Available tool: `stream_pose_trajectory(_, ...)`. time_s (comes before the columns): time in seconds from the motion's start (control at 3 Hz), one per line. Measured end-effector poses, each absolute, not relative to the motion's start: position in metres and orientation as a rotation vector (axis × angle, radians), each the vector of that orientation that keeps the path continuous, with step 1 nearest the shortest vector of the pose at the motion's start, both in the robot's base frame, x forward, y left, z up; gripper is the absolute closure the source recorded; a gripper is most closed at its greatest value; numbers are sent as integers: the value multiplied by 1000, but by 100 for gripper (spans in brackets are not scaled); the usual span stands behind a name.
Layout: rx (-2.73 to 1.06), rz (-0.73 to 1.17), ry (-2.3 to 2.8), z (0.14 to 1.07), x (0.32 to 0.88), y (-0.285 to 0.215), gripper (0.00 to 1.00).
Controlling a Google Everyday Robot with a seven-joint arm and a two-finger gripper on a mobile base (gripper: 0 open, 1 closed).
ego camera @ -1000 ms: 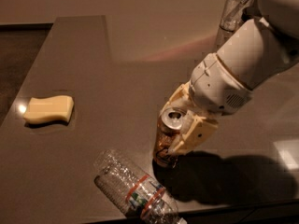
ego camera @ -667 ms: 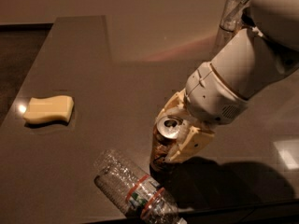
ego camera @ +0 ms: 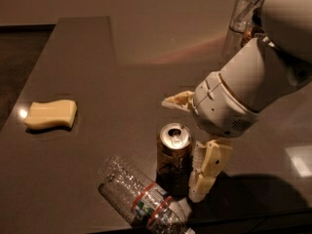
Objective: Move orange can near water bottle
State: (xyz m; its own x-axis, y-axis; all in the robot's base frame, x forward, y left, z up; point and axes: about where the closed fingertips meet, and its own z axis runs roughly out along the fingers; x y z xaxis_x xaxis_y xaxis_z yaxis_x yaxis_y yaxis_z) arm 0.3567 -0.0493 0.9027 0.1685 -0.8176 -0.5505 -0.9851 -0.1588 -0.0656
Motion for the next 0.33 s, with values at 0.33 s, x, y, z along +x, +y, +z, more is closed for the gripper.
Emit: stream_pose_trajectory(0.33,-2042,553,1705,903,357,-49,0)
